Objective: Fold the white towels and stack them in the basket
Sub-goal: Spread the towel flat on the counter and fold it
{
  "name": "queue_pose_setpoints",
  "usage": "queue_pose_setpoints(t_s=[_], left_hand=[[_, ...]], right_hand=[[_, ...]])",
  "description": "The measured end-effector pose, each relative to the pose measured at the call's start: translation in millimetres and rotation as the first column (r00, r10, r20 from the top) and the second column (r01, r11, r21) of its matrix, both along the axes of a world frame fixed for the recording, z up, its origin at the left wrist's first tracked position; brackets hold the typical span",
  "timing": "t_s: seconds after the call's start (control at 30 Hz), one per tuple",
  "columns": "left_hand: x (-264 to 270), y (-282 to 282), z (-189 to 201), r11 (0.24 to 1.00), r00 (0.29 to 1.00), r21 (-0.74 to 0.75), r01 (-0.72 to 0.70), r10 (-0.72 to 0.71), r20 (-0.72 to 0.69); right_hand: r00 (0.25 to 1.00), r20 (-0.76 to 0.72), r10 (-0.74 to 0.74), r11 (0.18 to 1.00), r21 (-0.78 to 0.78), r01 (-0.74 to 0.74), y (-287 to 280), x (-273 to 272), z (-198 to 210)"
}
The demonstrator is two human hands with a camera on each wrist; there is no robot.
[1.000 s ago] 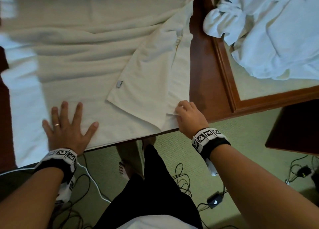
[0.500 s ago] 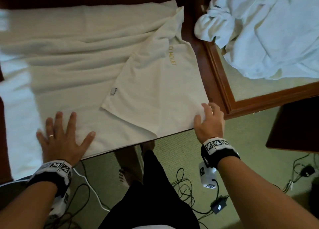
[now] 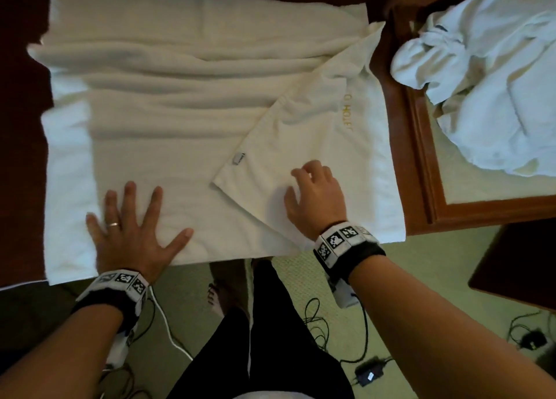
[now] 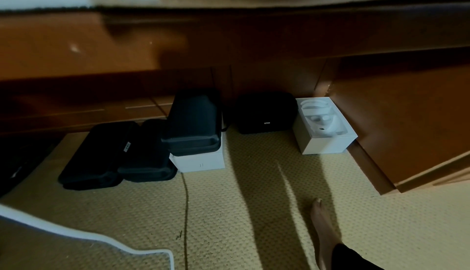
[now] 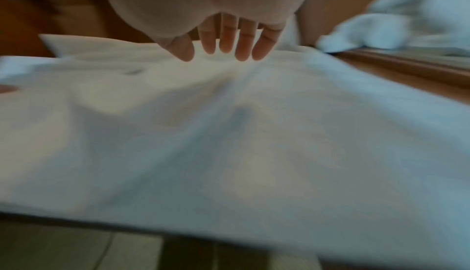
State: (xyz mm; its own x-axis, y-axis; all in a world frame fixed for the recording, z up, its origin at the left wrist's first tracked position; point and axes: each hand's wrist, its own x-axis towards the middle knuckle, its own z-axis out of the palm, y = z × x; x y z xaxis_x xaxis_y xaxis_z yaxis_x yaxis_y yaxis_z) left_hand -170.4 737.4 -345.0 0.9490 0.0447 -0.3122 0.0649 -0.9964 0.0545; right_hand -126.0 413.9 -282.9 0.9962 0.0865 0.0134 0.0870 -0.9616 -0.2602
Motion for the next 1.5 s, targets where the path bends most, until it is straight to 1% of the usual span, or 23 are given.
queue_pose_setpoints(t_s=[0.1, 0.2, 0.3, 0.4, 0.43, 0.5, 0.57, 0.67, 0.73, 0.8, 0.83, 0.87, 0.97, 1.0, 1.03, 1.1, 1.17, 1.2, 1.27, 1.3, 1.37, 1.43, 1.5], left_hand=[[-1.4, -1.2, 2.3, 1.000, 1.000, -0.013, 0.001, -0.001, 0.024], [-1.9, -1.3, 1.8, 0.999, 0.999, -0.046, -0.009, 0.011, 0.048], [-3.1, 1.2, 0.0, 0.999, 0.999, -0.035, -0.005, 0.007, 0.050], [-4.1, 2.7, 1.0, 0.999, 0.998, -0.044, -0.007, 0.010, 0.054], [-4.1, 2.6, 1.8, 0.999, 0.998, -0.050, -0.007, 0.010, 0.056], [-4.6, 2.1, 2.9, 0.998, 0.998, -0.070, -0.007, 0.011, 0.055], [-4.8, 2.5, 2.5, 0.997, 0.998, -0.078, -0.012, 0.017, 0.053], [-5.4, 2.4, 2.8, 0.998, 0.999, -0.063, -0.025, 0.028, 0.045], [-5.4, 1.9, 2.6, 0.999, 0.999, -0.041, -0.030, 0.031, 0.021], [-4.4, 1.3, 3.9, 0.999, 0.999, -0.025, -0.031, 0.032, 0.004], [-3.8, 0.9, 4.8, 0.999, 1.000, -0.019, -0.031, 0.031, -0.006], [-3.5, 0.6, 5.3, 0.999, 0.999, -0.012, -0.031, 0.031, -0.020], [-2.8, 0.2, 5.5, 1.000, 0.999, -0.016, -0.027, 0.026, -0.037], [-2.5, 0.3, 5.4, 0.999, 0.999, -0.021, -0.024, 0.023, -0.038], [-2.4, 1.1, 5.0, 0.999, 0.999, -0.028, -0.021, 0.020, -0.041], [-2.0, 3.4, 5.7, 0.999, 0.997, -0.040, -0.017, 0.014, -0.070], [-0.6, 5.4, 9.4, 0.999, 0.994, -0.039, -0.012, 0.007, -0.106], [0.3, 6.1, 12.9, 0.999, 0.994, -0.043, -0.009, 0.004, -0.108], [3.0, 7.5, 20.6, 0.998, 0.996, -0.064, -0.012, 0.007, -0.087], [4.9, 10.0, 23.6, 0.998, 0.996, -0.059, -0.021, 0.015, -0.090], [9.4, 17.8, 26.4, 0.999, 0.988, -0.015, -0.039, 0.037, -0.147], [15.1, 27.6, 25.1, 0.999, 0.974, 0.012, -0.047, 0.049, -0.221], [26.8, 35.0, 22.6, 0.999, 0.968, 0.016, -0.032, 0.035, -0.250]], right_hand=[[0.968, -0.079, 0.238, 0.971, -0.012, -0.240, 66.1, 18.7, -4.7], [0.951, -0.201, 0.235, 0.965, -0.072, -0.253, 99.2, 31.5, -9.8], [0.955, -0.209, 0.213, 0.967, -0.095, -0.236, 102.8, 45.8, -11.9], [0.968, -0.230, 0.098, 0.987, 0.147, -0.065, 84.8, 53.8, 0.6], [0.971, -0.240, 0.016, 0.971, 0.237, 0.043, 73.8, 52.3, 7.2], [0.953, -0.225, -0.204, 0.872, 0.400, 0.281, 43.9, 40.0, 22.9], [0.874, -0.193, -0.445, 0.730, 0.487, 0.479, -0.4, 14.9, 29.2], [0.643, -0.154, -0.751, 0.504, 0.496, 0.707, -70.3, -34.2, 24.0], [0.501, -0.184, -0.846, 0.397, 0.412, 0.821, -108.3, -66.7, 16.5], [0.425, -0.276, -0.862, 0.358, 0.262, 0.896, -132.4, -95.2, 9.2], [0.410, -0.300, -0.861, 0.372, 0.178, 0.911, -138.9, -107.2, 5.8], [0.447, -0.269, -0.853, 0.431, 0.117, 0.895, -141.7, -115.6, 2.4], [0.766, -0.165, -0.622, 0.776, 0.001, 0.631, -138.2, -126.6, -9.8], [0.829, -0.207, -0.520, 0.853, -0.066, 0.518, -137.5, -128.5, -15.7], [0.849, -0.256, -0.461, 0.887, -0.129, 0.443, -137.8, -129.7, -20.0], [0.802, -0.302, -0.516, 0.856, -0.223, 0.467, -137.3, -127.8, -19.4], [0.776, -0.228, -0.588, 0.807, -0.231, 0.543, -131.0, -116.6, -11.2], [0.805, -0.180, -0.565, 0.821, -0.215, 0.528, -123.5, -108.3, -5.8], [0.906, -0.159, -0.392, 0.914, -0.183, 0.363, -105.8, -87.9, 0.7], [0.933, -0.205, -0.296, 0.949, -0.173, 0.263, -96.8, -76.0, 1.5], [0.914, -0.345, -0.213, 0.972, -0.170, 0.162, -84.9, -52.6, -4.1], [0.840, -0.490, -0.232, 0.971, -0.159, 0.175, -83.7, -30.1, -12.7], [0.809, -0.537, -0.240, 0.970, -0.163, 0.180, -89.9, -8.2, -20.0]])
